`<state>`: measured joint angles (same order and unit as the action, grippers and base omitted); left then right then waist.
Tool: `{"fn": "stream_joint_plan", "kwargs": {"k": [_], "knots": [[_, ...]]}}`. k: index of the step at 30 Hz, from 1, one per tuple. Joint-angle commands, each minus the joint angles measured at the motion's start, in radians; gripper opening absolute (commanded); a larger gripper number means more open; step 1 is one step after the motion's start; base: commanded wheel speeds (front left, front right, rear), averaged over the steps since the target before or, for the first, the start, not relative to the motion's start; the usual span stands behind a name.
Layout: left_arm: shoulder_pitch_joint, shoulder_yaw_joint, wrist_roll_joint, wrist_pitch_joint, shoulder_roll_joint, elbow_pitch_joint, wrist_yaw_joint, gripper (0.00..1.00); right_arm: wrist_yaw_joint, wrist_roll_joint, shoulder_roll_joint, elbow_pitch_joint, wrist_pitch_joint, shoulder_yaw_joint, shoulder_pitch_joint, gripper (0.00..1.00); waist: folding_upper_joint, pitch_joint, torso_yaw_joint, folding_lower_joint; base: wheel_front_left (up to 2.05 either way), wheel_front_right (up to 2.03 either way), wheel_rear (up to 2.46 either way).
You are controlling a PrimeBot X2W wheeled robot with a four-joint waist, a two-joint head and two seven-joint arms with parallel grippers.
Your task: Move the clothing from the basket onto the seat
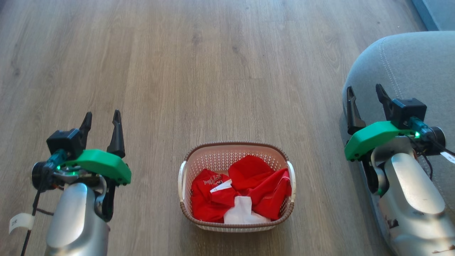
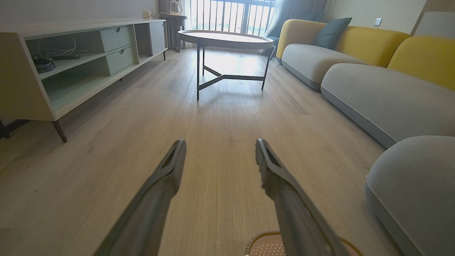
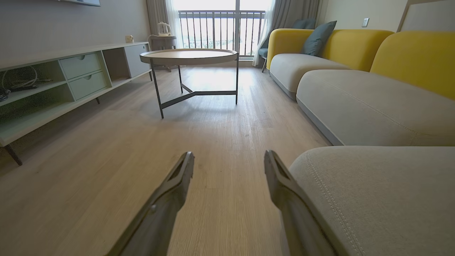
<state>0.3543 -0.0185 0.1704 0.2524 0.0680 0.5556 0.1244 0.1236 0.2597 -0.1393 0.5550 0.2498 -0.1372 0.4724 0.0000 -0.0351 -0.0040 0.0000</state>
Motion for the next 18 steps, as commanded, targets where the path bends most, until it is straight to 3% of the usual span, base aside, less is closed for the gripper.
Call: {"fn": "stream_joint_plan", "kwargs": {"k": [1, 18], "knots": [[0.049, -0.03, 0.005, 0.009, 0.021, -0.028, 0.006, 1.0, 0.007, -0.011, -0.001, -0.037, 0.012, -0.012, 0.042, 1.0, 0.0, 0.0, 0.0, 0.0, 0.0, 0.0, 0.0], [0.034, 0.024, 0.024, 0.009, 0.006, -0.036, 0.006, 1.0, 0.007, -0.026, 0.01, -0.115, 0.012, -0.006, 0.081, 1.0, 0.0, -0.097, -0.016, 0.0, 0.0, 0.0, 0.0]]}}
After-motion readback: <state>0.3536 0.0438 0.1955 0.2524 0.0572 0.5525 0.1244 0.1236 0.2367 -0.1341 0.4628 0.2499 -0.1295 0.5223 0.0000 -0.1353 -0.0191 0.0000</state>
